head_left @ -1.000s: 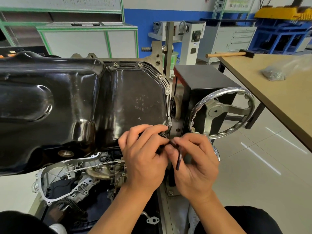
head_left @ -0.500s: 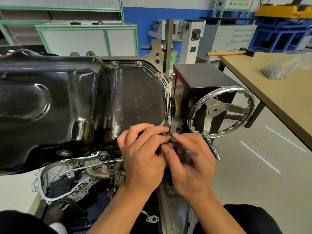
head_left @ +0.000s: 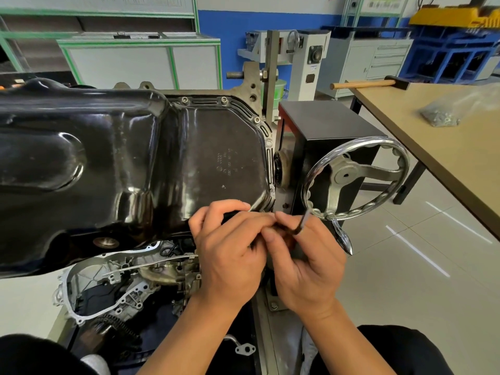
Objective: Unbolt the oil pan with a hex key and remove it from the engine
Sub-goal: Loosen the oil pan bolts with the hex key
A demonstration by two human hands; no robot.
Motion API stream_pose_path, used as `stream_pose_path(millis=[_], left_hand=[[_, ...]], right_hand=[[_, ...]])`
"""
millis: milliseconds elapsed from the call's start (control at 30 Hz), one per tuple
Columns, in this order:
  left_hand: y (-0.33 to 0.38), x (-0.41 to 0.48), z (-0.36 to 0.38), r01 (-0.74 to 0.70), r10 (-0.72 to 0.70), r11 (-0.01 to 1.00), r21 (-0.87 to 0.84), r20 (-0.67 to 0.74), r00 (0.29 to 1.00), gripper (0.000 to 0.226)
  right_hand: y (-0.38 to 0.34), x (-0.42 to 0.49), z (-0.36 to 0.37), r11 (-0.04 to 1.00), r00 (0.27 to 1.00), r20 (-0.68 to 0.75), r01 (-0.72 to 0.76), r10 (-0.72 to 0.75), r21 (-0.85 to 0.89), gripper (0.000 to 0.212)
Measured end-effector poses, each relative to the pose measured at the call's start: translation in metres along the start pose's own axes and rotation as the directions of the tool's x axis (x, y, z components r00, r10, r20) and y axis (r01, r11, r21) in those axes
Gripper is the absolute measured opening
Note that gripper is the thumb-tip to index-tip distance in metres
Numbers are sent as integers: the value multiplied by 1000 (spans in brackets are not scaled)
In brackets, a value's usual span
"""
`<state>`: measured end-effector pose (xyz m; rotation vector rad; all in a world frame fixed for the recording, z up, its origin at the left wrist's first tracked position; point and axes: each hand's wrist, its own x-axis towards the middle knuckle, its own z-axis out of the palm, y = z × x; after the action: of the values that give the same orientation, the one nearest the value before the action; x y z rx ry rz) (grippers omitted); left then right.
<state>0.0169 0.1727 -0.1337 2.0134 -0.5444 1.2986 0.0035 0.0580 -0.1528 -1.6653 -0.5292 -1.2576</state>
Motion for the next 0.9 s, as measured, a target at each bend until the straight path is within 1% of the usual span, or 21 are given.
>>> stream_pose_path(millis=[100,200,367,467,533,600,667,767,800,900], left_hand=[[0,0,2,2,-2,1000,19,-16,1000,14],[0,0,2,-2,2,1000,24,-10,1000,14],[-6,-2,-1,-62,60,997,37,59,996,18],[-7,-3,-1,-58,58,998,5,49,997,19],[-6,-3,0,-32,32,999,-8,17,999,20],[-5,-3,1,-15,15,1000,-19,-6,1000,14],[-4,-3,3,-10,10,1000,-17,-28,1000,11],[-3,-2,5,-7,7,1000,9,-51,999,13],[-3,-2,5,-6,6,1000,14,-54,999,12],[-3,-2,6,-8,9,1000,22,-46,999,9]], right_hand=[[2,0,-1,1000,999,-41,5,-5,8,14],[4,-3,0,1000,1000,-16,3,-2,26,12],[3,-1,4,999,996,84,-10,5,53,26],[2,0,3,997,990,141,-38,29,63,34],[1,2,3,997,991,132,-42,34,57,42],[1,2,3,998,996,83,-36,32,44,44],[1,2,3,1000,999,30,-16,16,15,39],[2,1,0,1000,999,-32,16,-17,-25,19],[2,1,-1,999,999,-45,24,-26,-33,16],[2,3,-1,999,998,-47,38,-40,-39,15]])
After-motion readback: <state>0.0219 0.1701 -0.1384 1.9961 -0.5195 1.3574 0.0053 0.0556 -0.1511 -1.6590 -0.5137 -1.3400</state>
